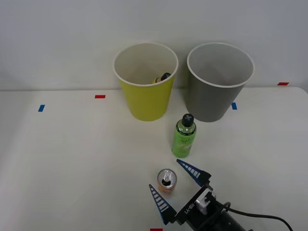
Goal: Put cans in the gray bin, plastic bottles in the light green bin
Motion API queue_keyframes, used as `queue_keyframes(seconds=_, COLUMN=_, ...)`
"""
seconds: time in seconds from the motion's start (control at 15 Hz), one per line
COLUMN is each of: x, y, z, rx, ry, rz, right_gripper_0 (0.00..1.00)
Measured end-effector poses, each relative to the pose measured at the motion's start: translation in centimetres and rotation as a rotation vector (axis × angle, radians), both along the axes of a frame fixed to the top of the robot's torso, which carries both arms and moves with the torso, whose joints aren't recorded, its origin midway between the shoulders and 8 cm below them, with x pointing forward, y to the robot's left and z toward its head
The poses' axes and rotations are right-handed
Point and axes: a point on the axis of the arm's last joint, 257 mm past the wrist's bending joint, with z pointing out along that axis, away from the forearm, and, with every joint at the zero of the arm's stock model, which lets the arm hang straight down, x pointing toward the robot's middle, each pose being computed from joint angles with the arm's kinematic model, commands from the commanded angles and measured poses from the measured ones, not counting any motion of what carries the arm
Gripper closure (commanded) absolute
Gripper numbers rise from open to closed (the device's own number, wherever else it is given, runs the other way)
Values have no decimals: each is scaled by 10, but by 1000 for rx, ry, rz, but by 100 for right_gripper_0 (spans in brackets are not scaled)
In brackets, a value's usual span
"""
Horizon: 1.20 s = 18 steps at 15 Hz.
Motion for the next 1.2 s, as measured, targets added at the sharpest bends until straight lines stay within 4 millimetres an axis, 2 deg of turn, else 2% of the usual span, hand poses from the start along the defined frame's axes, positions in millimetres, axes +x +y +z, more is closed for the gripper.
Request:
queue_keyframes(seconds=0.33, x=3, y=8, z=0, rx=3, ry=11, rz=4, right_gripper_0=0)
queue_keyframes(seconds=0.4, x=3, y=6, z=0, rx=1, ry=11, rz=2, right_gripper_0=23)
queue_keyframes(seconds=0.47, x=4, y=4, z=-1, rx=-4, ry=9, rz=1, right_gripper_0=78)
queue_keyframes(seconds=0.53, x=5, y=2, z=-2, rx=-10, ry=8, rz=0, right_gripper_0=100)
queue_keyframes(seconds=1.2, x=4, y=7, z=3, rx=24, ry=15, rz=-6, right_gripper_0=100)
